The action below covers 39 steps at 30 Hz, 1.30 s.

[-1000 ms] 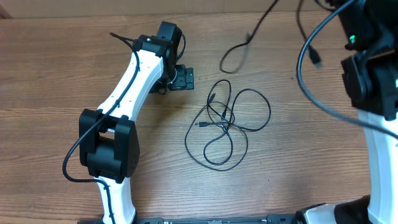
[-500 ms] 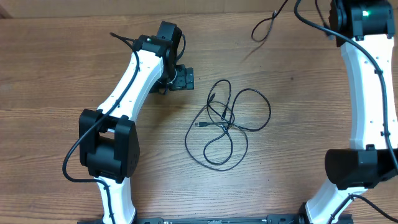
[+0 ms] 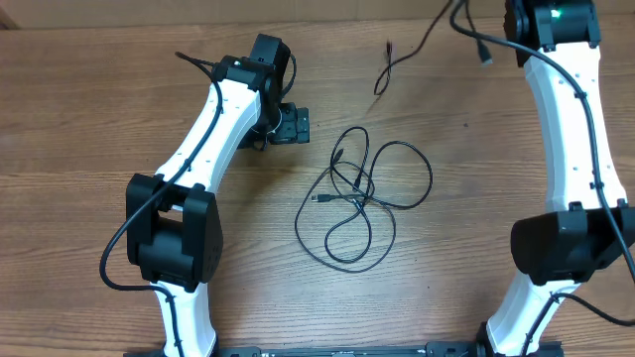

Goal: Untangle cables

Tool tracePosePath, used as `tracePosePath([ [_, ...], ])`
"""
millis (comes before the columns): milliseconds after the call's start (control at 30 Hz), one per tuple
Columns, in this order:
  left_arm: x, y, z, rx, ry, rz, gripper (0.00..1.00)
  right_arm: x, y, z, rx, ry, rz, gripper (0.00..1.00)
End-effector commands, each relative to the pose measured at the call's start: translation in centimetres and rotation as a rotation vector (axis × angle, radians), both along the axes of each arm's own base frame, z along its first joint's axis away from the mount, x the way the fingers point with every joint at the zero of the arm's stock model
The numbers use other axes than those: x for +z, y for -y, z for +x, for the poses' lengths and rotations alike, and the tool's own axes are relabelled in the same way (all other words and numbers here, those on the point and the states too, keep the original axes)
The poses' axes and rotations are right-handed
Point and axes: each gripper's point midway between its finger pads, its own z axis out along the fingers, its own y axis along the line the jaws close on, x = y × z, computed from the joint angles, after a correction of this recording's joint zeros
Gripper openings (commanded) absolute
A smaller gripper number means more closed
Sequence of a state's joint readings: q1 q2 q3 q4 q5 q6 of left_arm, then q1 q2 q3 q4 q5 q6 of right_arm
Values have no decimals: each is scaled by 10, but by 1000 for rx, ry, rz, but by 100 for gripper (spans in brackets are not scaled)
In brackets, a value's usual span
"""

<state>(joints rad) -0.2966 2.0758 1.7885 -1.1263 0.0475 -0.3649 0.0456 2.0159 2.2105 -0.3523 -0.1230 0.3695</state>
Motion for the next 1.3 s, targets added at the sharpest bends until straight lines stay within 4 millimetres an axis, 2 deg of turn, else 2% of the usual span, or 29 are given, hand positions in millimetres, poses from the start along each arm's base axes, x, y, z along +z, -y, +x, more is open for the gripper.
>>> tracePosePath([
  [0,5,-1,4,14,18,0,100,-26,74,20,-195,-34,-115,4],
  [33,5,-1,4,14,18,0,100,-52,98,30,-227,-76,-139,4],
  [100,5,-1,4,14,18,0,100,-82,125,40,-261,-126,-151,4],
  [200,5,-1,4,14,18,0,100,-147,182,56,-334,-221,-142,4],
  [233,5,-1,4,14,18,0,100,-169,210,57,-373,-244,-138,4],
  [267,5,-1,4,14,18,0,100,-174,220,57,-386,-248,-139,4],
  [300,5,-1,4,14,18,0,100,-182,241,55,-416,-253,-140,4],
  [333,5,-1,4,14,18,0,100,-187,274,47,-465,-257,-132,4],
  [467,5,-1,4,14,18,0,100,-186,342,22,-572,-252,-109,4],
  [533,5,-1,4,14,18,0,100,-187,372,6,-620,-264,-102,4],
  [600,5,-1,4,14,18,0,100,-187,392,-4,-653,-265,-98,4],
  [633,5,-1,4,14,18,0,100,-187,403,-11,-670,-266,-95,22],
  [667,5,-1,4,14,18,0,100,-189,406,-13,-666,-272,-90,41],
  [700,5,-1,4,14,18,0,100,-191,406,-15,-650,-279,-82,67],
  [733,5,-1,4,14,18,0,100,-194,405,-16,-631,-288,-73,100],
  [900,5,-1,4,14,18,0,100,-212,397,-22,-581,-368,-37,100],
  [1000,5,-1,4,14,18,0,100,-222,382,-26,-519,-426,-2,100],
  [1133,5,-1,4,14,18,0,100,-239,351,-41,-403,-548,79,100],
  [1267,5,-1,4,14,18,0,100,-267,315,-70,-271,-732,104,100],
])
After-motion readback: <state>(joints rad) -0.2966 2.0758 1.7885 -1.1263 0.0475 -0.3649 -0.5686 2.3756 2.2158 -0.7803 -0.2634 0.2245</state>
